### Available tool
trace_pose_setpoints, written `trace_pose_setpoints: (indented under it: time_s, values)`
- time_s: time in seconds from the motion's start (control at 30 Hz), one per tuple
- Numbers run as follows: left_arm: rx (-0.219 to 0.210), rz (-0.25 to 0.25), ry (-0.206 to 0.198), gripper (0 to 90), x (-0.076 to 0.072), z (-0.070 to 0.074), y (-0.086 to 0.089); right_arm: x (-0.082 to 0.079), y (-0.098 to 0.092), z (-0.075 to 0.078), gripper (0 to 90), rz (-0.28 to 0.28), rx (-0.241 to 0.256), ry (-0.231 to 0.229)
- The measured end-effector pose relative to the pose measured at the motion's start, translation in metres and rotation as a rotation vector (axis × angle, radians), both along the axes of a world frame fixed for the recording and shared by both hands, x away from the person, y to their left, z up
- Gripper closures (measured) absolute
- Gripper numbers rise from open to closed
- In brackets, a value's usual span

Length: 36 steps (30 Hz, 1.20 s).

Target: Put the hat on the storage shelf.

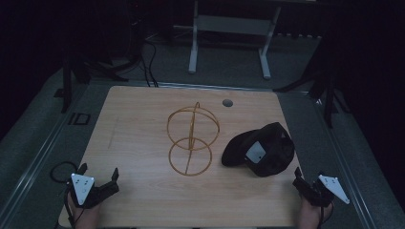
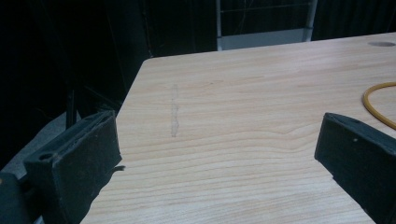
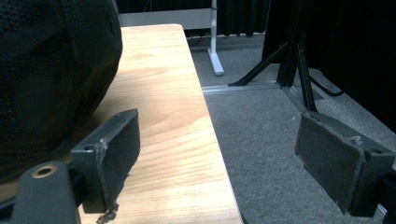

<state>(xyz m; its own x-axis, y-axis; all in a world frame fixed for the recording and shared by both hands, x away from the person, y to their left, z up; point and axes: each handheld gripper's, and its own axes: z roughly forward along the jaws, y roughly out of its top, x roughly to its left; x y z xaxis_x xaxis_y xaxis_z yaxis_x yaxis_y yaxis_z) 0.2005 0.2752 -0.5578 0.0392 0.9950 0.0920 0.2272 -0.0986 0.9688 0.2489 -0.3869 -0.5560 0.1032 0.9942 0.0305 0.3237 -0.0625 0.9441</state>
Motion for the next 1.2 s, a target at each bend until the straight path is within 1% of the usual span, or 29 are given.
trace_pose_setpoints:
  time_s: [0.07, 0.13, 0.17, 0.2, 0.27, 0.3, 0.33, 0.37, 0.4, 0.43, 0.47, 0.5, 0.53, 0.57, 0.6, 0.63, 0.67, 0.73, 0.8, 0.87, 0.9, 1.03, 1.13, 1.2]
  values:
    - [0.004, 0.001, -0.004, 0.5, -0.001, 0.001, 0.000, 0.000, -0.002, 0.002, 13.5, 0.009, -0.005, 0.003]
    - [0.004, -0.007, -0.004, 0.5, 0.000, 0.000, -0.001, -0.002, -0.005, 0.006, 13.5, 0.013, 0.018, 0.000]
    - [0.000, -0.013, -0.004, 0.5, 0.000, 0.000, -0.002, -0.004, -0.007, 0.011, 13.5, 0.020, 0.037, 0.001]
    - [-0.011, -0.025, -0.001, 0.5, 0.000, 0.000, -0.003, -0.006, -0.009, 0.016, 13.5, 0.030, 0.046, -0.005]
    - [-0.034, -0.050, 0.003, 0.5, 0.000, 0.001, -0.005, -0.011, -0.011, 0.030, 13.5, 0.047, 0.060, -0.032]
    - [-0.041, -0.060, 0.003, 0.5, 0.000, 0.002, -0.007, -0.013, -0.012, 0.040, 13.5, 0.074, 0.073, -0.047]
    - [-0.047, -0.066, 0.000, 0.5, 0.000, 0.002, -0.008, -0.016, -0.011, 0.051, 13.4, 0.084, 0.066, -0.059]
    - [-0.050, -0.070, 0.002, 0.5, 0.000, 0.002, -0.009, -0.017, -0.009, 0.061, 12.7, 0.104, 0.070, -0.064]
    - [-0.060, -0.078, 0.004, 0.5, 0.000, 0.002, -0.009, -0.018, -0.007, 0.067, 12.5, 0.121, 0.071, -0.065]
    - [-0.067, -0.082, 0.006, 0.5, 0.000, 0.002, -0.010, -0.019, -0.003, 0.078, 12.5, 0.146, 0.063, -0.067]
    - [-0.075, -0.087, 0.010, 0.6, 0.001, 0.002, -0.010, -0.019, -0.001, 0.083, 11.7, 0.177, 0.062, -0.075]
    - [-0.075, -0.087, 0.010, 0.6, 0.001, 0.002, -0.010, -0.019, -0.001, 0.083, 11.7, 0.177, 0.062, -0.075]
    - [-0.075, -0.087, 0.010, 0.6, 0.001, 0.002, -0.010, -0.021, 0.003, 0.093, 11.1, 0.236, 0.065, -0.087]
    - [-0.080, -0.094, 0.030, 0.6, 0.002, 0.002, -0.012, -0.022, 0.014, 0.108, 11.1, 0.307, 0.054, -0.090]
    - [-0.080, -0.096, 0.032, 0.6, 0.002, 0.002, -0.012, -0.022, 0.020, 0.114, 11.1, 0.321, 0.042, -0.091]
    - [-0.066, -0.097, 0.038, 0.6, 0.003, 0.002, -0.014, -0.022, 0.024, 0.117, 11.1, 0.339, 0.037, -0.093]
    - [-0.062, -0.102, 0.039, 0.6, 0.003, 0.001, -0.015, -0.021, 0.031, 0.123, 11.1, 0.383, 0.027, -0.093]
    - [-0.053, -0.111, 0.049, 0.6, 0.004, 0.001, -0.017, -0.017, 0.043, 0.130, 11.1, 0.428, 0.010, -0.070]
    - [-0.050, -0.122, 0.052, 0.5, 0.004, 0.001, -0.018, -0.012, 0.055, 0.136, 11.1, 0.472, 0.025, -0.056]
    - [-0.053, -0.129, 0.048, 0.6, 0.005, 0.001, -0.021, -0.004, 0.068, 0.139, 11.1, 0.479, 0.010, -0.021]
    - [-0.054, -0.135, 0.047, 0.6, 0.005, 0.001, -0.021, 0.001, 0.073, 0.139, 11.1, 0.486, 0.015, -0.003]
    - [-0.054, -0.142, 0.047, 0.6, 0.004, 0.002, -0.024, 0.021, 0.090, 0.132, 11.1, 0.461, 0.003, 0.053]
    - [-0.055, -0.148, 0.051, 0.6, 0.004, 0.002, -0.025, 0.032, 0.096, 0.124, 10.5, 0.419, 0.009, 0.091]
    - [-0.055, -0.152, 0.054, 0.6, 0.004, 0.002, -0.025, 0.040, 0.098, 0.118, 10.5, 0.418, 0.008, 0.127]
